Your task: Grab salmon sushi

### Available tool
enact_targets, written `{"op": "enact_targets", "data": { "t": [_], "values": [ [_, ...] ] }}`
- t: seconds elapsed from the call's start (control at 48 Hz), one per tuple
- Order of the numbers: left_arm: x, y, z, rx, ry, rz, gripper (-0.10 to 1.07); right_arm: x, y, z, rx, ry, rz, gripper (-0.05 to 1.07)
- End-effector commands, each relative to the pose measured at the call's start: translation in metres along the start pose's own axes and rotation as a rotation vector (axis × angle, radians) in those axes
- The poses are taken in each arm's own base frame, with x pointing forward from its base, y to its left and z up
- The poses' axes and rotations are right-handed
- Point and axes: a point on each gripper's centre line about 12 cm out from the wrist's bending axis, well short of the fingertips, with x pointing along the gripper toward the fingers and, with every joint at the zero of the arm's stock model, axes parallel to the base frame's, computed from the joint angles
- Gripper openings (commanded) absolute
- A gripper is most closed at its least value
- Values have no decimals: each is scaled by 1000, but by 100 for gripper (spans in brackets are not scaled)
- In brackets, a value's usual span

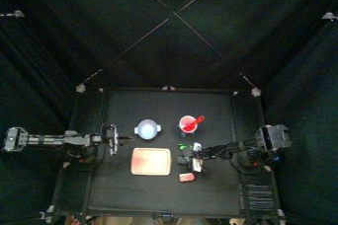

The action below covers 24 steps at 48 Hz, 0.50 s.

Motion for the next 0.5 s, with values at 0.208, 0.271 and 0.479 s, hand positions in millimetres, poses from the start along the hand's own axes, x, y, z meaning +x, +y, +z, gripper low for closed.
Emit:
{"op": "enact_targets", "data": {
  "t": [0.208, 0.271, 0.479],
  "values": [
    [2, 0, 7, 3, -21, 1, 55, -25, 1, 33, 0, -130, 12, 94],
    [2, 0, 6, 3, -21, 1, 55, -33, 1, 39, 4, -160, 14, 94],
    [2, 0, 7, 3, -21, 0, 55, -55, 11, 53, -4, -238, 46, 94]
  ]
}}
